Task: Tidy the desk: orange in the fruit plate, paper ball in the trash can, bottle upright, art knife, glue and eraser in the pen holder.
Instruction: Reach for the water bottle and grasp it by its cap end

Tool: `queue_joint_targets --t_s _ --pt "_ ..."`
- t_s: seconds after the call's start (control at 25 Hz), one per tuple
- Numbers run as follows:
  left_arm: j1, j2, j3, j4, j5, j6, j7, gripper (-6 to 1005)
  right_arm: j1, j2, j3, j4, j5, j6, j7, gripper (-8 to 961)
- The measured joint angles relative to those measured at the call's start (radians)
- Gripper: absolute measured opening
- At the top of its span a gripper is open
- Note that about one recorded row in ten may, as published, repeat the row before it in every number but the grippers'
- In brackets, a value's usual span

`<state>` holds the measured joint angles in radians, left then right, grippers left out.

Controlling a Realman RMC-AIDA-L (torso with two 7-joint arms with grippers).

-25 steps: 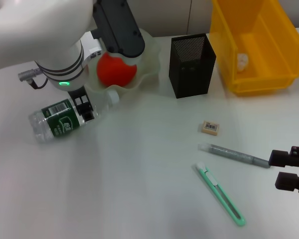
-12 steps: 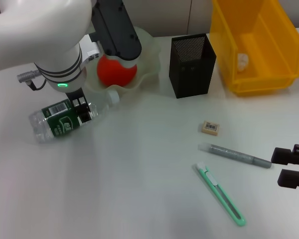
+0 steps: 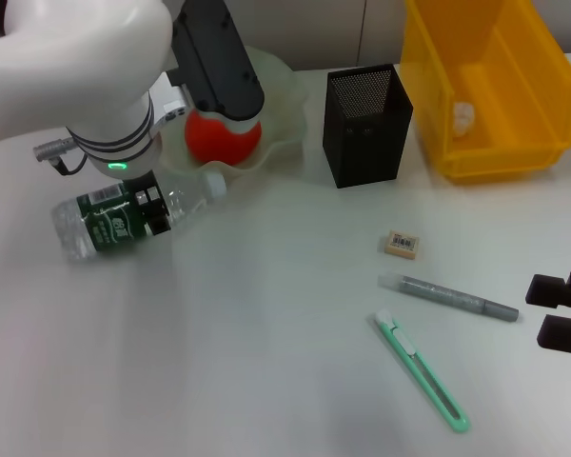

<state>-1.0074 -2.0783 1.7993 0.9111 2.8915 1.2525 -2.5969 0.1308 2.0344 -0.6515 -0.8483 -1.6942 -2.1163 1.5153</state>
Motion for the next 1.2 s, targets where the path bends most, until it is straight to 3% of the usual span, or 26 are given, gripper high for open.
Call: queue_joint_targets --t_s 1.08,1.2 --pt "-0.002 -0.002 0.007 -0.111 -0.009 -0.103 0.015 781 0.009 0.003 0.015 0.004 0.001 -0.024 0.002 453" --pt "-0.001 -0.002 0.005 -0.126 -0.015 -0.071 0.018 783 0.017 0.003 0.015 0.004 0.0 -0.024 0.007 453"
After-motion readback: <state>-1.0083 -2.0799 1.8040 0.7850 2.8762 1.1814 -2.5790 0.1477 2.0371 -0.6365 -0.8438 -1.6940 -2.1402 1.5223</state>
